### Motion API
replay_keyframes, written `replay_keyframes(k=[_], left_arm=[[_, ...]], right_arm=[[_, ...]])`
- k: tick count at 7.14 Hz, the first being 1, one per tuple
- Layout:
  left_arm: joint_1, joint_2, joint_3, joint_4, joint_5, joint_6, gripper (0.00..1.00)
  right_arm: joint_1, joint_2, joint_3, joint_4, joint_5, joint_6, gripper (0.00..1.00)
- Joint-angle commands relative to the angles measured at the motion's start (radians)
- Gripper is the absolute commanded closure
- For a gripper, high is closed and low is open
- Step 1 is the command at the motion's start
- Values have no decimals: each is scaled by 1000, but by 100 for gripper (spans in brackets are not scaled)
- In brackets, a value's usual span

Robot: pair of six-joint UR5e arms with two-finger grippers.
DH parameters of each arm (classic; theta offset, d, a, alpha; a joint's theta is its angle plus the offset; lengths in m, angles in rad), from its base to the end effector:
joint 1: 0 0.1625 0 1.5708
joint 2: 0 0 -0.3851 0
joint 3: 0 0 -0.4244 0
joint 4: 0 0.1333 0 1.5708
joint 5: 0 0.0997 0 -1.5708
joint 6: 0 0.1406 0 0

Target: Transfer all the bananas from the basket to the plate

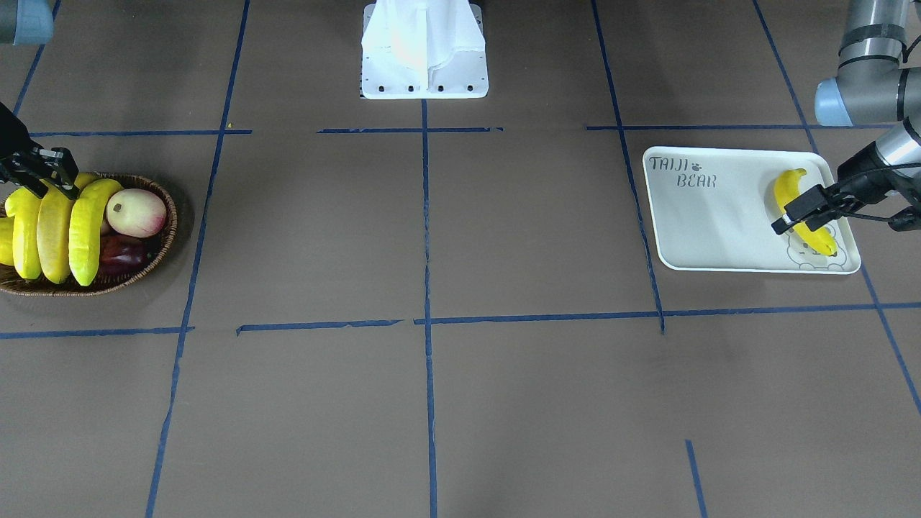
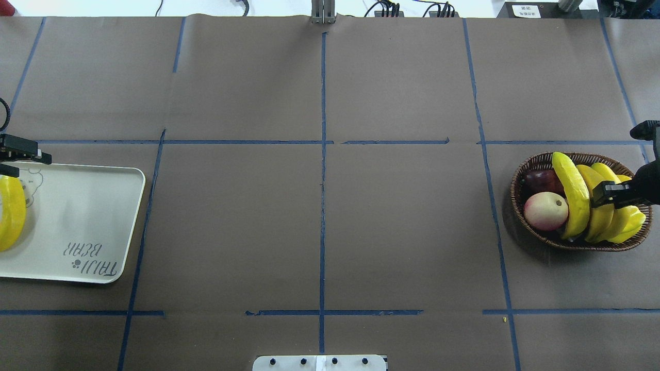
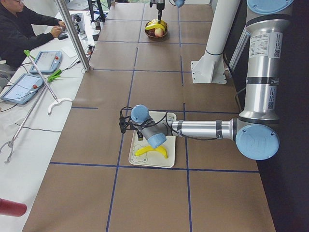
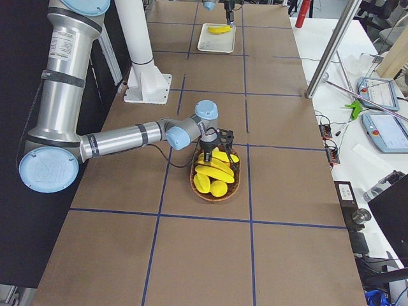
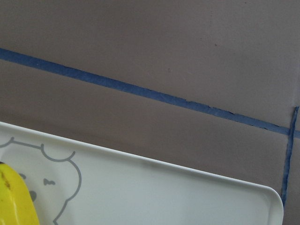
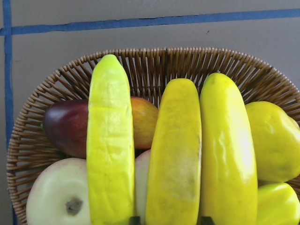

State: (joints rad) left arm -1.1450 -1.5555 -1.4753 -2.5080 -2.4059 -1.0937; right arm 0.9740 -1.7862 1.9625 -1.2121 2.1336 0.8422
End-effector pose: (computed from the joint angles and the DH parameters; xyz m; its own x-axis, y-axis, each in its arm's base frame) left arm 0.2019 -0.5155 0.5851 0.4258 -0.1928 -0.8840 0.2143 0.9707 -0.1085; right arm -0.2226 -0.4314 0.5157 0.7247 0.0646 0.6860 -0.0860 0.9963 -0.0030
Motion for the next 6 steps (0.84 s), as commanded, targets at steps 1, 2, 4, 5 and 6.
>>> replay_keyframes(k=[1, 2, 4, 5, 6], left_arm=[[1, -1, 1, 0, -1, 0, 0], [1, -1, 1, 0, 1, 0, 0], [2, -9, 4, 1, 1, -2, 0], [2, -9, 4, 1, 1, -8, 0], [2, -11, 4, 1, -1, -12, 0]], right_arm=[[-4, -1, -1, -1, -3, 0, 47], [-4, -1, -1, 0, -3, 0, 71], [-1, -5, 7, 2, -4, -2, 98], [0, -5, 12, 2, -6, -2, 100], [11, -16, 44, 0, -6, -2, 100]])
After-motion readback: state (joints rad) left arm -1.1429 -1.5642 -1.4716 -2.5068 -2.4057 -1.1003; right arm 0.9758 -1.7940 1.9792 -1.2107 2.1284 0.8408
